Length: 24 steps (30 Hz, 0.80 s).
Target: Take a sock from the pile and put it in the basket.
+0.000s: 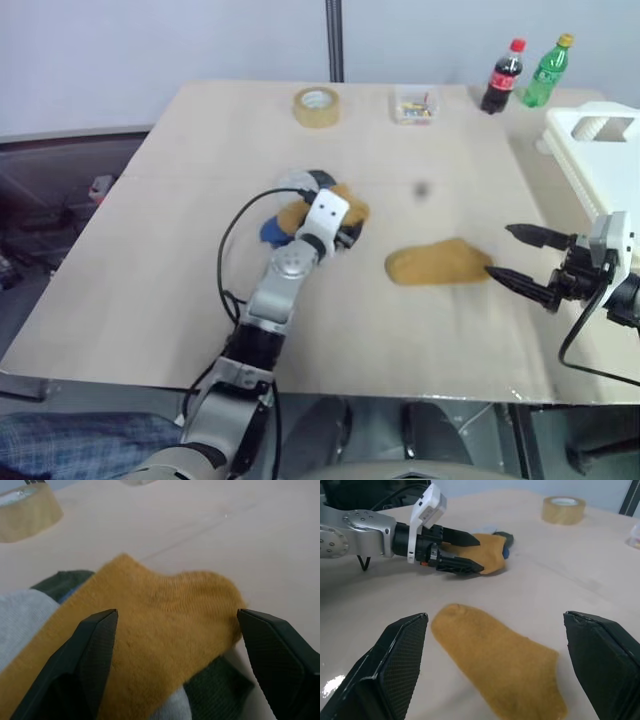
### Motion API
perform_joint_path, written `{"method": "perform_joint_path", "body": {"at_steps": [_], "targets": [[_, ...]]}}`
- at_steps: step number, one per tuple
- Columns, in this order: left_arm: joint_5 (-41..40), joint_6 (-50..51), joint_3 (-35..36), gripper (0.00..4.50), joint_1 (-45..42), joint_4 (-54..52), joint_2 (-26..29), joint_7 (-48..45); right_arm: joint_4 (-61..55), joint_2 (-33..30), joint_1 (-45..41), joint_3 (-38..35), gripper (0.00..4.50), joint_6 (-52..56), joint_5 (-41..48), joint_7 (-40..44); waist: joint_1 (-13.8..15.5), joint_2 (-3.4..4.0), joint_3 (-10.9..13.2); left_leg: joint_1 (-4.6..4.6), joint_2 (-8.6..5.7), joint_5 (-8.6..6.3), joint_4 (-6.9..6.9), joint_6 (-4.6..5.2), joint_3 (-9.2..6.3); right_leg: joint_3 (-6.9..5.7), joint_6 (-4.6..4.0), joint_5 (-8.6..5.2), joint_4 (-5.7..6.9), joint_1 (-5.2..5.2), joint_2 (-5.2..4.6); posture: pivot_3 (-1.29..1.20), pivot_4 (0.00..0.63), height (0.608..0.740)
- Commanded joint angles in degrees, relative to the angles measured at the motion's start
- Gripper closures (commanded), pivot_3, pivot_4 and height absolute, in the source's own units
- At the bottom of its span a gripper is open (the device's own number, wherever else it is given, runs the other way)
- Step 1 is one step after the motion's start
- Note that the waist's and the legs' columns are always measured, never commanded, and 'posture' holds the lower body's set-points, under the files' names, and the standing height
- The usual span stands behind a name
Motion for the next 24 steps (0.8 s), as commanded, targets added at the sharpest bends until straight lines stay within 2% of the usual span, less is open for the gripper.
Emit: {"method": "perform_joint_path", "body": {"at_steps": [1,19,24], "targets": [[1.62,-2.30,-2.01,0.44,-0.50,0.37,-0.06,-0.72,-0.68,-0.94,-1.08,-0.95,0.00,-0.47,0.28,0.56,-0.05,0.01,-0.01,0.00,0.00,0.00,0.00,0.00,0.00,0.00,0.00,0.00,0.00,0.00,0.00,0.00,0.150,0.739],[7.25,-0.76,-4.42,0.44,-4.64,4.79,0.90,-0.88,-2.22,-0.23,0.92,-1.25,0.00,-0.73,-0.10,-0.40,-0.13,0.00,0.00,0.00,0.00,0.00,0.00,0.00,0.00,0.00,0.00,0.00,0.03,-0.01,0.01,0.00,0.150,0.739],[7.72,-0.61,-3.57,1.72,-3.90,4.29,1.09,0.23,-1.58,-0.33,0.83,-1.52,0.00,-1.18,-0.40,-0.49,-0.20,0.00,0.00,0.01,0.01,0.00,0.00,0.00,0.00,0.01,0.00,0.00,0.06,-0.02,0.01,0.00,0.150,0.739]]}}
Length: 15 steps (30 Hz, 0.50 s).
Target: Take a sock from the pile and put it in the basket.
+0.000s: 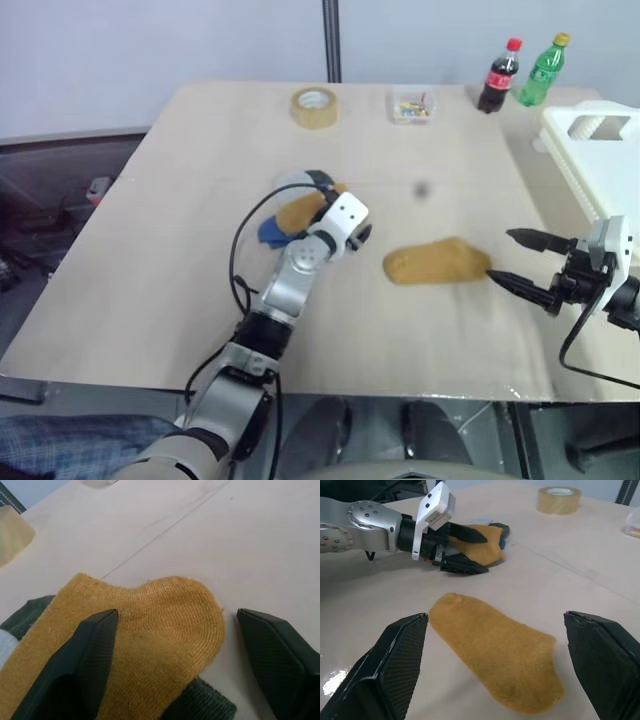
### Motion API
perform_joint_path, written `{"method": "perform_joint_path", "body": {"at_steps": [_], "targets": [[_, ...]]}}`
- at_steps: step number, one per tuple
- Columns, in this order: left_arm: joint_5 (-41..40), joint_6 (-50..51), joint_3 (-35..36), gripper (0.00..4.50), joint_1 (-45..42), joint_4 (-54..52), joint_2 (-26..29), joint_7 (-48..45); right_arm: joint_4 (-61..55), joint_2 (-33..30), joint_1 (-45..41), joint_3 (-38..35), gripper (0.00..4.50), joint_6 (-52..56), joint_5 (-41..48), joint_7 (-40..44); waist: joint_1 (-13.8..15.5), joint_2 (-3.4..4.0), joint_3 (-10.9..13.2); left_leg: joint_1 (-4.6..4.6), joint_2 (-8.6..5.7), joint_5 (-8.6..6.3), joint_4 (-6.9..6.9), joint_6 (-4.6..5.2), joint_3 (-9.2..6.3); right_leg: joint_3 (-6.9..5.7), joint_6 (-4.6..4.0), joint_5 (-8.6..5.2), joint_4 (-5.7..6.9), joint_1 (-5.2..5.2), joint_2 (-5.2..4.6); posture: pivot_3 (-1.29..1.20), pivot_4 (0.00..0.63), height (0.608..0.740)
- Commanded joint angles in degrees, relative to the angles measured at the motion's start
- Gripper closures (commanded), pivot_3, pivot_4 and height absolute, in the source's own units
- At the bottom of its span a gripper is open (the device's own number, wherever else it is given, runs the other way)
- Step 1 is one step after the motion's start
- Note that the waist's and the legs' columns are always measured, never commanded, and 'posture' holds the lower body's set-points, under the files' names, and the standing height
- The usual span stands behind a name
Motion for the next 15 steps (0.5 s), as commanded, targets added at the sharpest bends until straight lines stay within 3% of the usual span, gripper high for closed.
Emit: {"method": "perform_joint_path", "body": {"at_steps": [1,6,15], "targets": [[1.01,-0.15,0.76,2.26,0.33,-0.38,0.59,1.52,-1.41,-0.31,0.02,-1.47,0.00,-1.15,0.08,-0.01,-0.01,0.00,0.00,0.00,0.00,0.00,0.00,0.00,0.00,0.00,0.00,0.00,0.01,-0.02,0.00,0.00,0.150,0.739],[1.00,-0.77,1.27,4.48,0.41,-0.67,0.38,2.40,-1.15,-0.11,-0.08,-1.24,0.00,-1.34,-0.12,0.07,0.04,0.00,0.00,0.00,0.00,0.00,0.00,0.00,0.00,0.01,0.00,0.00,0.00,-0.02,-0.01,0.00,0.150,0.739],[-0.33,0.09,2.95,4.48,-2.10,-3.54,-0.74,3.54,-0.15,-0.04,-0.50,-0.93,0.00,-2.03,-0.46,0.39,0.04,-0.01,0.01,-0.01,0.00,0.00,0.00,0.00,0.00,0.01,0.00,0.00,0.00,-0.02,0.00,0.00,0.150,0.739]]}}
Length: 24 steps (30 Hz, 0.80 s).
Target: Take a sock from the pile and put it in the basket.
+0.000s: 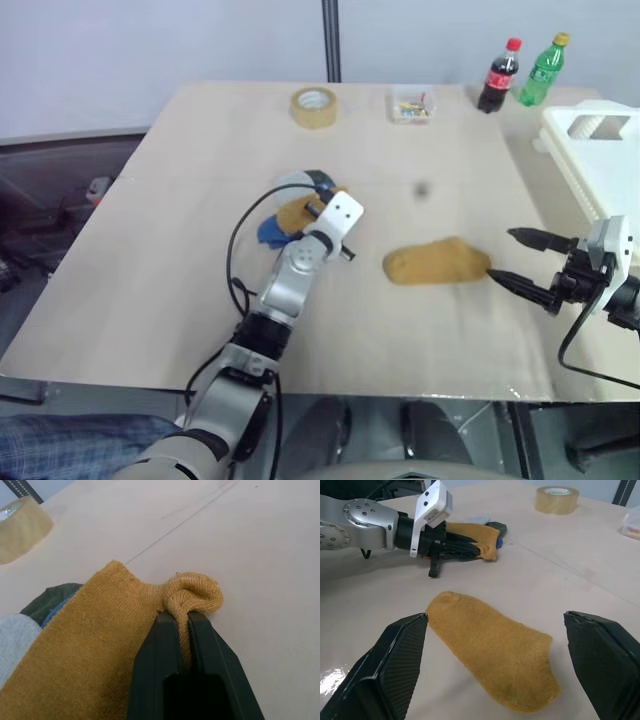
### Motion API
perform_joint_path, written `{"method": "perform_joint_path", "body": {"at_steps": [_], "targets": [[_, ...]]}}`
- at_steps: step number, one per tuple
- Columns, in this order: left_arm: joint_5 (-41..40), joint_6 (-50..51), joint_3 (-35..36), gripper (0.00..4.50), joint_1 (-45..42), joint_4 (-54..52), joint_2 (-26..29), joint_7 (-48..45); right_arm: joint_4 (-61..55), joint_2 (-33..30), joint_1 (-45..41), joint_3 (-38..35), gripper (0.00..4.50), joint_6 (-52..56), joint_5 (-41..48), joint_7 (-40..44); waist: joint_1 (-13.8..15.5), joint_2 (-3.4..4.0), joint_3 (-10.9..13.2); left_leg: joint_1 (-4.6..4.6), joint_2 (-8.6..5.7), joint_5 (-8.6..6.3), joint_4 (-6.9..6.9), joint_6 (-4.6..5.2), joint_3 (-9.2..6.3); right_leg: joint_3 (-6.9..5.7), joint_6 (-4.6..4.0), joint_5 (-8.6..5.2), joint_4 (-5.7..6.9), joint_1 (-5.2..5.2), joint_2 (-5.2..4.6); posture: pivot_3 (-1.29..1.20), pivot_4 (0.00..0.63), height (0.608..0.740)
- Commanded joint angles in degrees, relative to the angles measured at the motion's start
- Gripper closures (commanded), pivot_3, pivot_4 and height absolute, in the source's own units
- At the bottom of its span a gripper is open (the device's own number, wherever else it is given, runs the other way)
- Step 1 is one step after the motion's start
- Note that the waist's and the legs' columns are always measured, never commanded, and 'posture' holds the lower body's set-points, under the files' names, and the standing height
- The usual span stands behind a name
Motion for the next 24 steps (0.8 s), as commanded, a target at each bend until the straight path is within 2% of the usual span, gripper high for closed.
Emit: {"method": "perform_joint_path", "body": {"at_steps": [1,9,12,21,24], "targets": [[-0.87,0.40,1.74,4.48,-2.53,-3.98,-0.59,0.31,-0.60,0.00,-0.47,-0.88,0.00,-1.02,0.25,0.28,0.01,0.00,0.00,0.00,0.00,0.00,0.00,0.00,0.00,-0.01,0.00,0.00,0.00,0.00,0.00,0.00,0.150,0.739],[-1.37,-0.47,1.20,4.48,-8.78,1.21,-3.34,-1.03,0.14,0.68,-1.27,-0.30,0.00,-1.42,-0.30,0.34,0.07,-0.01,0.00,-0.02,-0.01,0.00,0.01,0.00,0.00,-0.02,0.00,0.00,-0.02,0.00,0.00,0.00,0.150,0.739],[-0.31,0.64,0.26,4.48,-9.59,3.14,-2.83,-2.08,0.00,0.74,-1.25,-0.61,0.00,-1.44,-0.39,0.21,-0.13,-0.01,0.00,-0.03,-0.01,0.00,0.00,0.00,0.01,0.00,0.00,0.00,-0.01,-0.02,0.01,0.00,0.150,0.739],[2.45,4.10,0.57,4.48,-0.67,2.27,3.87,-1.27,-2.24,0.57,2.10,-2.89,0.00,-1.13,0.23,-0.67,-1.40,0.00,-0.01,-0.03,0.00,0.00,-0.02,0.00,0.00,0.03,0.00,0.00,0.02,-0.05,0.01,0.00,0.150,0.739],[2.05,4.51,3.17,4.48,2.15,0.30,6.69,-0.02,-2.41,0.54,2.26,-2.88,0.00,-1.02,0.33,-0.92,-1.78,0.05,-0.04,0.12,0.00,-0.01,-0.01,0.02,0.06,0.11,0.00,0.00,0.14,-0.01,0.02,0.00,0.150,0.739]]}}
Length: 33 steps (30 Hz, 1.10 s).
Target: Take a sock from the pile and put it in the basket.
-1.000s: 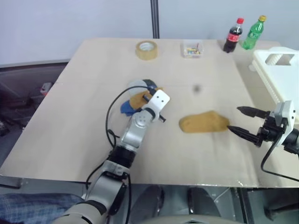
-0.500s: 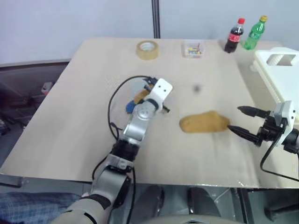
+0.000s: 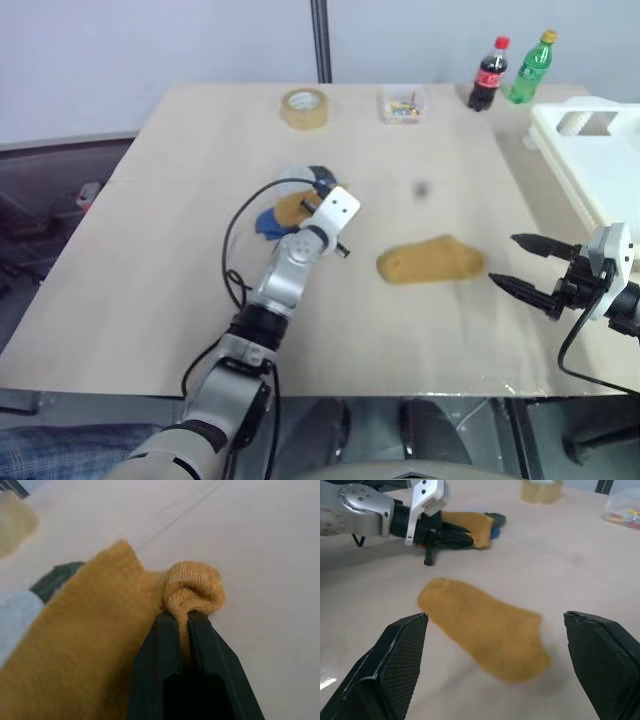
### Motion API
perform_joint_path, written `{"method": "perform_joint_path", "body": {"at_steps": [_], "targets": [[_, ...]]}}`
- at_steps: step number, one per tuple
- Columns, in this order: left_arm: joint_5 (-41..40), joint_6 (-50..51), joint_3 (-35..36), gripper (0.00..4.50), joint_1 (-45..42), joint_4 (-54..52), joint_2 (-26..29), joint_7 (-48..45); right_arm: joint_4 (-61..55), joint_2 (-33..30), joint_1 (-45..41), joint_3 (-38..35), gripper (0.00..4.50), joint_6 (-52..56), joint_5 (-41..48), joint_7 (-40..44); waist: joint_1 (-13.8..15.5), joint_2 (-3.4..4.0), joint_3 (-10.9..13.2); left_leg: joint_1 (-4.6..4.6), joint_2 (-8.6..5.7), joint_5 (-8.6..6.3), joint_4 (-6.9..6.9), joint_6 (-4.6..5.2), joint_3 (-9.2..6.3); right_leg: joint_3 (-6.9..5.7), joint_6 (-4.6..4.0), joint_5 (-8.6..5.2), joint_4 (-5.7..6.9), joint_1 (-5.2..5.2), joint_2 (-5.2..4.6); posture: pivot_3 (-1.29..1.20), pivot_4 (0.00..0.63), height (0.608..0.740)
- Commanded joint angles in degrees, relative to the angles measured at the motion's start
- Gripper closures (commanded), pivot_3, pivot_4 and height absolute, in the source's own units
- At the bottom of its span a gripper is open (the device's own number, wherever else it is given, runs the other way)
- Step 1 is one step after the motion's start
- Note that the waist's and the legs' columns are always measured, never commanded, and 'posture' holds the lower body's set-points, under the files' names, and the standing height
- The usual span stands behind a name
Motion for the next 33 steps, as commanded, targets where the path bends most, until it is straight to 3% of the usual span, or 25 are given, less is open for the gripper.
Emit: {"method": "perform_joint_path", "body": {"at_steps": [1,11,15,21,26,28,29,33], "targets": [[0.33,1.41,3.88,4.48,4.14,-2.32,3.66,1.81,-1.98,-0.18,-0.01,-1.97,0.00,-0.80,1.00,-0.26,-0.31,0.02,-0.01,0.07,0.03,-0.03,-0.01,0.04,0.01,0.02,0.00,0.00,0.03,0.04,0.02,0.00,0.150,0.739],[-1.79,1.94,5.61,4.48,4.48,-5.78,1.70,3.01,-0.14,0.29,-2.09,-0.25,0.00,-1.47,0.21,0.47,0.11,0.03,-0.02,0.11,0.02,-0.01,0.00,0.01,0.00,-0.01,0.00,0.00,0.02,0.10,0.01,0.00,0.150,0.739],[-4.60,4.03,5.80,4.48,4.29,-6.81,0.22,-0.44,0.41,0.13,-2.54,-0.18,0.00,-1.67,0.03,0.73,0.28,0.02,-0.01,0.08,0.02,-0.01,0.00,0.01,-0.01,-0.03,0.00,0.00,0.00,0.10,-0.01,0.00,0.150,0.739],[-2.93,4.23,5.02,1.99,3.26,-5.84,0.21,1.16,0.36,0.43,-2.30,0.02,0.00,-1.91,-0.24,0.69,0.32,0.02,-0.01,0.07,0.01,0.02,0.00,-0.04,-0.02,-0.04,0.00,0.00,-0.01,0.11,-0.01,0.00,0.150,0.739],[-2.38,3.23,4.41,1.99,3.09,-5.33,0.71,0.89,0.22,0.70,-1.92,0.05,0.00,-2.27,-0.49,0.59,0.32,0.01,-0.01,0.06,0.01,0.03,0.00,-0.05,-0.02,-0.05,0.00,0.00,-0.01,0.10,-0.01,0.00,0.150,0.739],[-2.74,2.40,4.74,2.70,2.94,-5.35,0.56,1.05,0.20,0.75,-1.80,0.01,0.00,-2.35,-0.56,0.52,0.32,0.01,-0.01,0.06,0.01,0.03,0.00,-0.06,-0.03,-0.05,0.00,0.00,-0.01,0.10,-0.01,0.00,0.150,0.739],[-2.76,2.25,4.81,2.77,2.79,-5.39,0.55,1.16,0.07,0.81,-1.68,-0.01,0.00,-2.33,-0.56,0.45,0.31,0.00,0.00,0.06,0.01,0.03,0.00,-0.06,-0.03,-0.05,0.00,0.00,-0.01,0.10,-0.01,0.00,0.150,0.739],[-2.86,1.39,5.43,4.32,1.98,-4.93,0.48,2.02,-0.49,1.05,-1.10,-0.05,0.00,-2.32,-0.49,0.17,0.32,0.00,0.00,0.04,0.01,0.04,0.00,-0.06,-0.03,-0.05,0.00,0.00,-0.02,0.08,-0.01,0.00,0.150,0.739]]}}
